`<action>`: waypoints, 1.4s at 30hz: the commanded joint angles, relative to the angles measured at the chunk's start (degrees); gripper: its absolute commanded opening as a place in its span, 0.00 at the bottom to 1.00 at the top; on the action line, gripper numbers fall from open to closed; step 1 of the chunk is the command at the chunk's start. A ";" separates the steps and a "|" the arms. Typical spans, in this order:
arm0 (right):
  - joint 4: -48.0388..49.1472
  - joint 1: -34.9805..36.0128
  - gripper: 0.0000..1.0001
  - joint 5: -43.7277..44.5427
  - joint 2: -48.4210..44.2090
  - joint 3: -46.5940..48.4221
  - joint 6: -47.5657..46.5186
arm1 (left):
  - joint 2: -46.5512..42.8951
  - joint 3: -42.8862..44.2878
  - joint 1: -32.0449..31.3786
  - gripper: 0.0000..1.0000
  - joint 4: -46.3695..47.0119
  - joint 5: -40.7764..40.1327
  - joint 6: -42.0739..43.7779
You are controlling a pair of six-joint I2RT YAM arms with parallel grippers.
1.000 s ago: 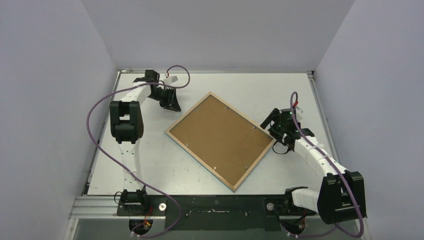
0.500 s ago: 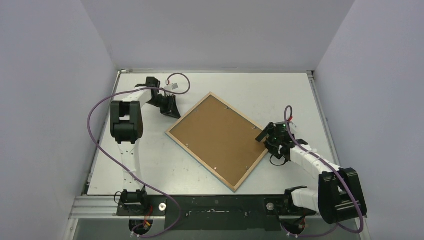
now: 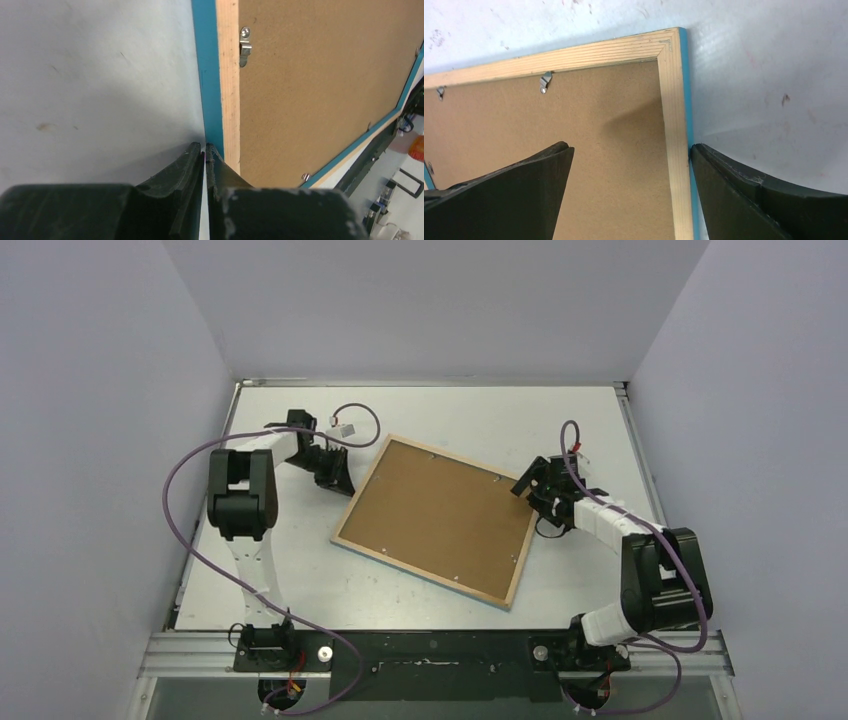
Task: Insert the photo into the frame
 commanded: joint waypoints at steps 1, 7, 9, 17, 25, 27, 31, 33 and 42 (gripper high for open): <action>2.36 -0.29 0.90 -3.52 1.61 6.74 -2.88 | -5.46 -5.01 -1.84 0.07 -6.02 5.05 3.85; -6.01 -0.79 0.90 7.34 -1.64 14.91 -9.50 | -9.78 -7.89 -0.67 0.09 -8.49 4.45 5.46; -6.22 -0.63 0.90 8.30 -2.84 16.67 -10.04 | -10.39 -6.91 0.27 0.10 -9.39 5.65 5.39; 7.28 13.18 0.90 -1.41 5.90 19.55 -0.11 | -8.44 -5.44 0.85 0.13 -1.33 11.66 -5.19; 18.83 26.44 0.90 -7.93 23.58 31.35 0.61 | -3.97 -6.61 -2.19 0.11 6.18 10.73 -11.57; 19.20 28.13 0.91 -9.21 26.88 34.38 0.43 | -3.18 -6.53 -1.92 0.09 6.87 9.82 -12.12; 20.89 30.34 0.92 -11.67 31.73 38.02 1.07 | -3.81 -7.50 -0.97 0.05 8.20 9.68 -12.52; 21.43 31.02 0.92 -12.46 33.26 38.74 1.46 | -4.75 -7.57 -0.67 0.05 7.95 10.95 -12.46; 23.73 31.70 0.92 -14.72 34.34 38.46 1.66 | -9.21 -8.47 1.13 0.28 7.65 8.88 -9.93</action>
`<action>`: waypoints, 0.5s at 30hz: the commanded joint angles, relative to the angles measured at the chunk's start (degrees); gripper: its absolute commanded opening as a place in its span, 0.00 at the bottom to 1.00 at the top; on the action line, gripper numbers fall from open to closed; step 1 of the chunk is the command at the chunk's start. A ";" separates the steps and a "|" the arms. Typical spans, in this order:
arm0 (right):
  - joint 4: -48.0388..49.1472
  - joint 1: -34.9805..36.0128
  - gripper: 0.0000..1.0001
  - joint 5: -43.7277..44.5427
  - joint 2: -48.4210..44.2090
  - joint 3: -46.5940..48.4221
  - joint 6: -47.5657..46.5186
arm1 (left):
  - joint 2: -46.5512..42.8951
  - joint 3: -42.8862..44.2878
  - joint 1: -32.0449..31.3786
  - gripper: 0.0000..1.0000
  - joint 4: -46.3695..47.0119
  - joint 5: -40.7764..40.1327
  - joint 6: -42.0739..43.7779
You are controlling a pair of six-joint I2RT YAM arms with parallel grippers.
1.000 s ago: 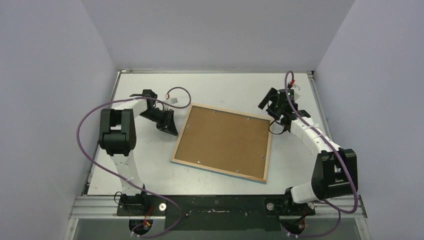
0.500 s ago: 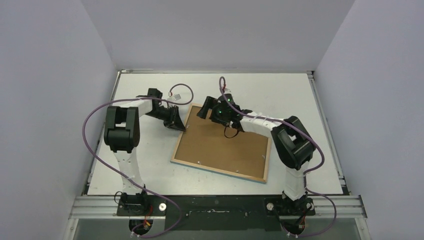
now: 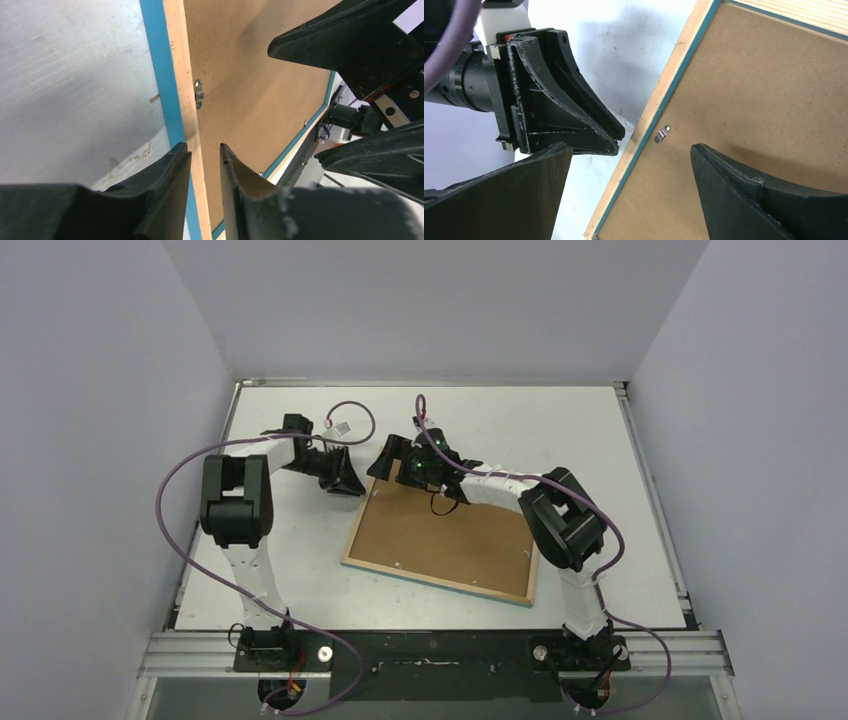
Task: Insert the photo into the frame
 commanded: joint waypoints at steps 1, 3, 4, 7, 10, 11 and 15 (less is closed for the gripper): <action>5.36 0.40 0.92 -2.13 0.13 1.46 0.13 | -4.35 -1.10 0.89 0.30 2.60 -2.10 1.97; 6.75 0.47 0.92 -3.61 0.78 1.21 0.36 | -2.86 -1.30 0.83 0.31 2.33 -2.38 2.26; 7.24 0.50 0.92 -4.59 1.27 1.21 0.51 | -2.18 -1.49 0.82 0.31 2.55 -2.41 2.28; 7.57 0.51 0.93 -6.59 2.62 1.52 0.43 | -0.03 -1.90 0.61 0.29 2.62 -1.95 2.47; 7.88 0.51 0.93 -8.71 3.93 1.89 0.08 | 1.46 -1.75 0.55 0.23 2.42 -1.57 2.63; 7.94 0.51 0.93 -9.20 4.33 2.01 -0.05 | 1.74 -1.68 0.55 0.21 2.33 -1.57 2.65; 8.64 0.58 0.93 -10.53 5.39 2.07 0.10 | 2.52 -1.55 0.47 0.13 2.49 -0.97 2.34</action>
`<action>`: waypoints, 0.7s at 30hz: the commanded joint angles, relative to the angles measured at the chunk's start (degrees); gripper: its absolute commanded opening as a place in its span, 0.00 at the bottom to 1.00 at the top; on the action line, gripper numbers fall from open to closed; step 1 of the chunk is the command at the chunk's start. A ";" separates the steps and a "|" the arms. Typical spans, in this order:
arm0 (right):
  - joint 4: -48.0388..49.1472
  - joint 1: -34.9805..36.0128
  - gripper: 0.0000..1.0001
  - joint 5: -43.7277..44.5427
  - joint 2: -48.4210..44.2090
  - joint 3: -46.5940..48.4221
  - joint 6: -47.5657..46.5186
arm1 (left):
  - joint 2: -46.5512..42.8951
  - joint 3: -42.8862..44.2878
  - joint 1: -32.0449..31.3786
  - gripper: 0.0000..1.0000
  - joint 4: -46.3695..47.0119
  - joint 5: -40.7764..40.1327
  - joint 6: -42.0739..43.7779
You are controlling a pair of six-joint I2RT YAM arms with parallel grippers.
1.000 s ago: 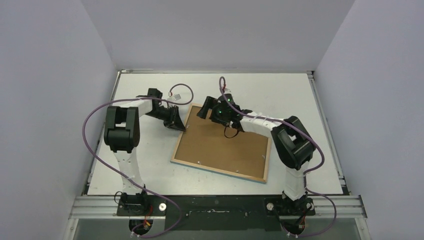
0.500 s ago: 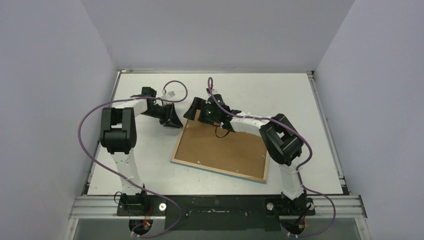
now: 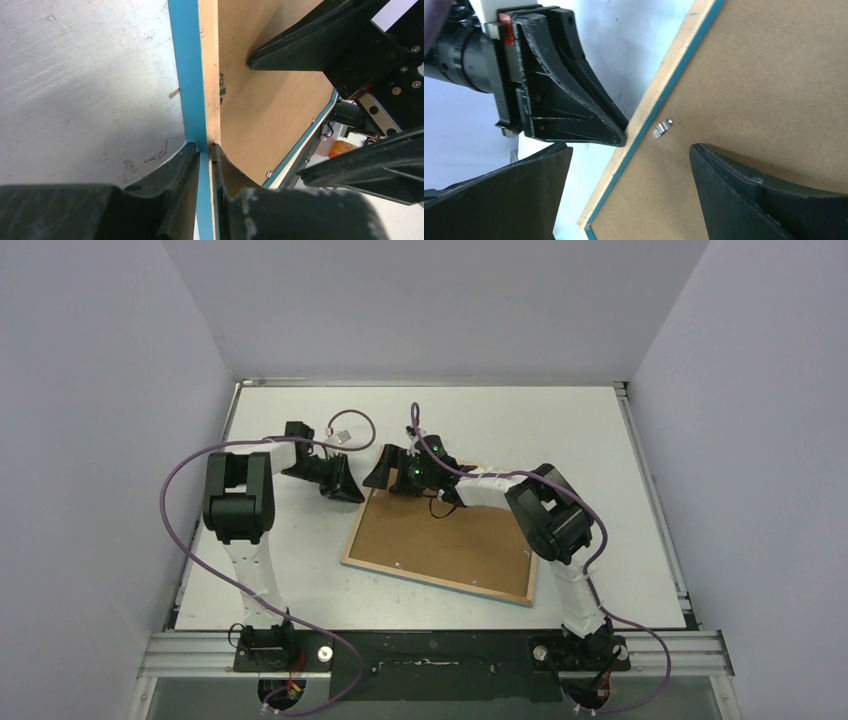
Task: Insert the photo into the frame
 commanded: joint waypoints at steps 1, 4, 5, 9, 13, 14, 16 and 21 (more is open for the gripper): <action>4.52 0.55 0.93 -3.10 0.83 1.98 -0.11 | 1.10 0.36 -0.20 0.12 1.31 -0.14 1.16; 5.13 0.66 0.93 -3.89 1.53 2.30 -0.09 | 1.39 0.24 -0.28 0.08 1.40 -0.06 1.06; 5.27 0.72 0.93 -4.20 1.84 2.47 -0.07 | 1.46 0.22 -0.28 0.07 1.48 -0.13 1.06; 5.19 0.96 0.93 -5.44 3.45 3.60 0.31 | 1.77 -0.35 -0.37 0.05 1.74 -0.18 0.89; 5.03 1.23 0.93 -5.30 4.45 4.26 0.27 | 1.76 -0.57 -0.54 0.04 1.84 -0.07 0.88; 4.93 1.26 0.93 -5.21 4.63 4.53 0.27 | 1.76 -0.54 -0.55 0.03 1.84 -0.06 0.88; 4.90 1.34 0.92 -5.16 5.01 4.92 0.44 | 1.61 -0.49 -0.55 0.03 1.75 0.02 0.94; 4.99 1.35 0.92 -5.04 5.64 5.44 0.93 | 1.62 -0.54 -0.72 0.02 1.49 0.28 1.15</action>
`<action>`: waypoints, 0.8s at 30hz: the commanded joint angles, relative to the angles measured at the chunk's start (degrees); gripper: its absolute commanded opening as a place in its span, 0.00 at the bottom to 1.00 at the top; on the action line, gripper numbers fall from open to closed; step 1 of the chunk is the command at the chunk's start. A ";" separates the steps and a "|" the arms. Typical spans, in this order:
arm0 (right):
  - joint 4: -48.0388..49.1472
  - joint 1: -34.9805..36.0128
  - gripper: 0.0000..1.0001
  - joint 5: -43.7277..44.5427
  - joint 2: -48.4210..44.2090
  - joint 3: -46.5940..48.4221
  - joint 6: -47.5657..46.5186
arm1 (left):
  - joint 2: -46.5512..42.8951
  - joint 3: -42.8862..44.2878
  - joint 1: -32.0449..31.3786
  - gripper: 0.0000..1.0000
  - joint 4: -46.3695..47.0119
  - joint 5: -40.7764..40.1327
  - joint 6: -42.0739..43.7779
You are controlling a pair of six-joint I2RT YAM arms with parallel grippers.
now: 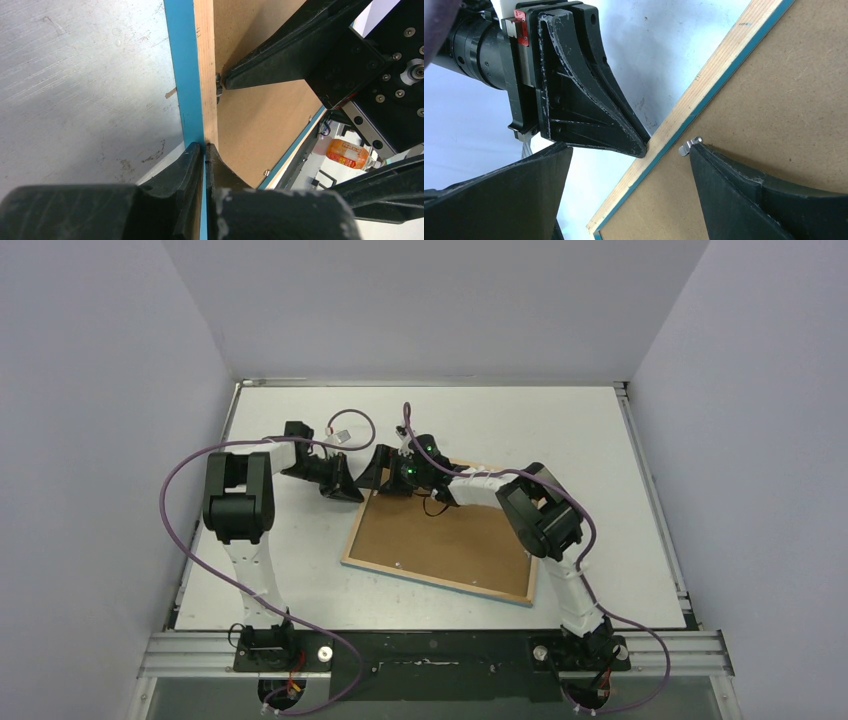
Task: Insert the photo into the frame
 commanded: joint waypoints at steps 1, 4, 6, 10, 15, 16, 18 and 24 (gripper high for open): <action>1.34 0.60 0.92 0.06 1.30 1.63 0.42 | 1.61 -0.65 -0.74 0.02 1.34 -0.84 1.25; 1.93 0.58 0.92 -0.18 1.70 1.62 1.11 | 1.81 -0.61 -0.80 0.02 1.32 -0.74 1.34; 2.37 0.69 0.93 -0.41 1.88 1.61 1.41 | 1.98 -0.58 -0.85 0.02 1.25 -0.66 1.48; 2.82 0.85 0.92 -0.64 2.26 2.05 1.64 | 2.09 -0.42 -1.05 0.01 1.15 -0.45 1.52; 2.96 0.87 0.93 -0.95 2.50 2.40 1.30 | 2.10 -0.26 -1.33 0.00 0.96 -0.36 1.84; 2.89 0.87 0.93 -0.91 2.41 2.39 1.31 | 2.14 -0.30 -1.34 0.00 0.93 -0.39 1.88; 2.81 0.87 0.92 -0.60 1.93 2.28 0.94 | 2.11 -0.29 -1.34 0.00 0.70 -0.32 2.00; 2.07 1.05 0.92 1.96 2.00 2.59 0.46 | 1.93 -0.44 -1.34 0.00 0.74 -0.22 1.90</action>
